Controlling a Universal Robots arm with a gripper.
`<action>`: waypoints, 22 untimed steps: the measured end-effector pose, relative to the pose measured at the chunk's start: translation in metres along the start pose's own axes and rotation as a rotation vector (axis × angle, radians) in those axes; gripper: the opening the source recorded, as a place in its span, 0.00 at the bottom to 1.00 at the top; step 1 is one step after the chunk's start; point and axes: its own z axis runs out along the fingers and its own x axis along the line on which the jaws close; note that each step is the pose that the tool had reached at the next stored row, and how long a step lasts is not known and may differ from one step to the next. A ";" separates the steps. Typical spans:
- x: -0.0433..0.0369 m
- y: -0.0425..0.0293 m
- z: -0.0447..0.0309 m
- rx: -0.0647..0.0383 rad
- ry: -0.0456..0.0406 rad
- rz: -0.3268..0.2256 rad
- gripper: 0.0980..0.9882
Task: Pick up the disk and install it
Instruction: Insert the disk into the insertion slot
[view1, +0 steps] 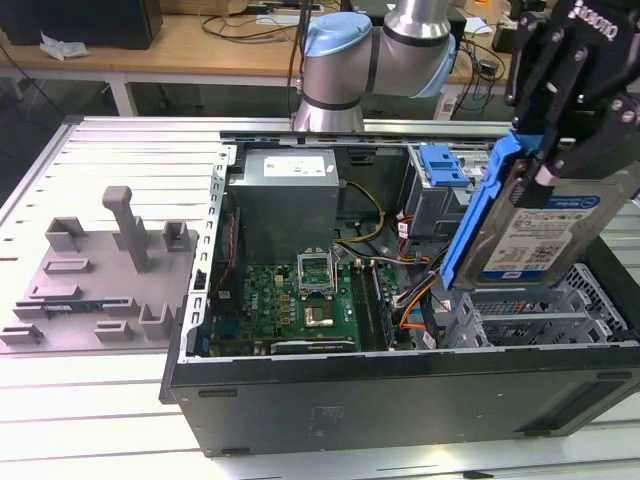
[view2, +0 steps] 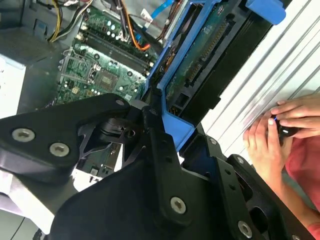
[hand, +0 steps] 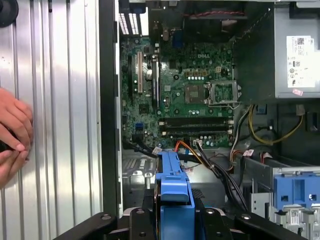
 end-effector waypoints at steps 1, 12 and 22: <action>0.0005 -0.0066 0.0002 0.000 0.0000 0.000 0.30; 0.0004 -0.0351 0.0048 0.000 0.0001 0.001 0.30; 0.0013 -0.0359 0.0064 0.000 0.0001 0.000 0.30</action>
